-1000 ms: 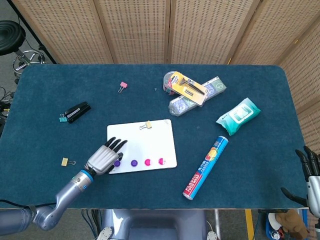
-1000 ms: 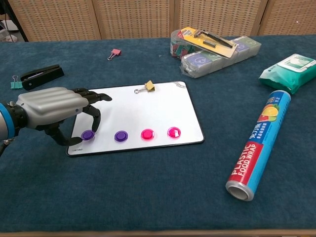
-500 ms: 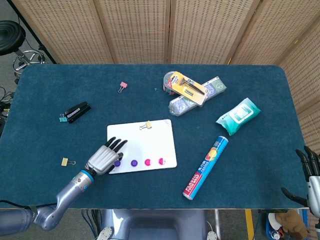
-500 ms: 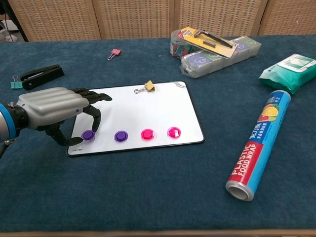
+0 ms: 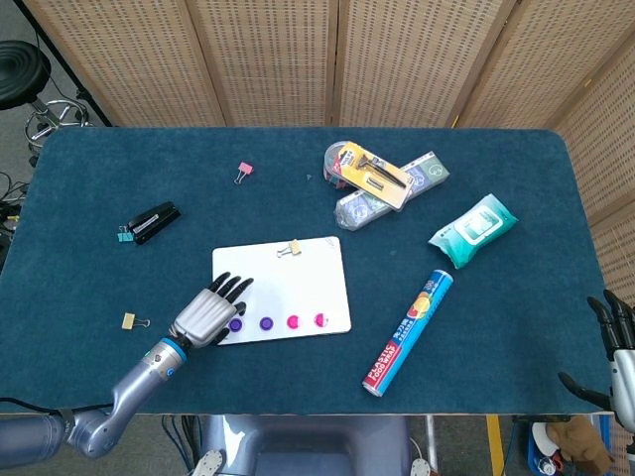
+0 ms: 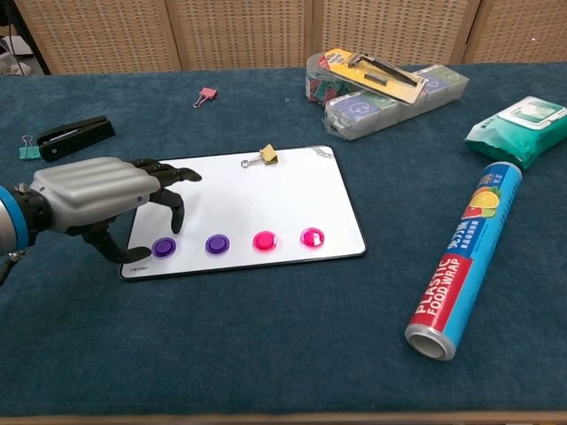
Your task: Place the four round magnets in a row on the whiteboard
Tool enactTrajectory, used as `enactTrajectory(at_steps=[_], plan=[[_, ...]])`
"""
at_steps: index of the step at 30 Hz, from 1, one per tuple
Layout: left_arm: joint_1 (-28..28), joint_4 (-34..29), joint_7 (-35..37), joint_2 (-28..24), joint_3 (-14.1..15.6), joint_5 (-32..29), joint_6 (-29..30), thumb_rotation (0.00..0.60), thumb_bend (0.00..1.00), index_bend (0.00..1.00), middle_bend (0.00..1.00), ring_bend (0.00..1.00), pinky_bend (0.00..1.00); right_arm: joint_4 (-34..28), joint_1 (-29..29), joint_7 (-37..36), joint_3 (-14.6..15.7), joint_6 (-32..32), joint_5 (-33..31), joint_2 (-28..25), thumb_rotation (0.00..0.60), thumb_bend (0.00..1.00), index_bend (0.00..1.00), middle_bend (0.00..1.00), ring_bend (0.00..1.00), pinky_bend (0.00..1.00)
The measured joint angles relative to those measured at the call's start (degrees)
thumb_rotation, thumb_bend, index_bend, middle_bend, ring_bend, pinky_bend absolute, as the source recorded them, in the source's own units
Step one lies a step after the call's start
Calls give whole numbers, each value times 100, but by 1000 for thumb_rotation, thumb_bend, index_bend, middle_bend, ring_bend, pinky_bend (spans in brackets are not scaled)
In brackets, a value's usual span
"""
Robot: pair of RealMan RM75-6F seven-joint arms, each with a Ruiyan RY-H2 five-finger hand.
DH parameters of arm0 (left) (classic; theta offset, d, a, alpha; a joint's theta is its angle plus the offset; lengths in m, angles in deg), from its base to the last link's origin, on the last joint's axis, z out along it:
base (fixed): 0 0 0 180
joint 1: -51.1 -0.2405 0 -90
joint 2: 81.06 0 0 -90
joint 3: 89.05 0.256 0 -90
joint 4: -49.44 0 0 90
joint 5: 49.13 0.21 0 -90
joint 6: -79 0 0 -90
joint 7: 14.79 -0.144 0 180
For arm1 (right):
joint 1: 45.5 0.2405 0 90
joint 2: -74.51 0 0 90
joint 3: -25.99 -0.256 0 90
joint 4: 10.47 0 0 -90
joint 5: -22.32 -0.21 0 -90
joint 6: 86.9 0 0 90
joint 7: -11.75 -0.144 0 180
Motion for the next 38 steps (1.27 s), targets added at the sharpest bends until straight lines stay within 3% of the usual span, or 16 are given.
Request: enactTrajectory(at_steps=[7, 11, 13, 26, 31, 38], plan=[[-23, -91, 58, -84, -28, 21, 66, 600, 342, 338, 0, 0, 0, 0, 2, 11, 10, 3, 23, 4, 600, 0, 0, 0, 0, 0], [-116, -328, 296, -393, -95, 124, 326, 600, 323, 79, 0, 0, 0, 4, 6, 46, 22, -6, 83, 30, 600, 0, 0, 0, 0, 0], [-186, -453, 467, -602, -121, 181, 490, 600, 310, 7, 0, 0, 0, 9, 6, 56, 27, -14, 107, 41, 600, 0, 0, 0, 0, 0], [-1533, -967, 1993, -2095, 72, 599, 2229, 600, 299, 0, 0, 0, 0, 390, 69, 67, -6, -154, 381, 380, 600, 0, 0, 0, 0, 0], [-2199, -998, 2557, -2448, 121, 623, 3001, 600, 251, 0, 0, 0, 0, 521, 85, 138, -54, -223, 395, 502, 600, 0, 0, 0, 0, 0], [-2756, -998, 2566, -2593, 199, 799, 3601, 600, 194, 0, 0, 0, 0, 634, 77, 99, -90, -301, 381, 580, 600, 0, 0, 0, 0, 0]])
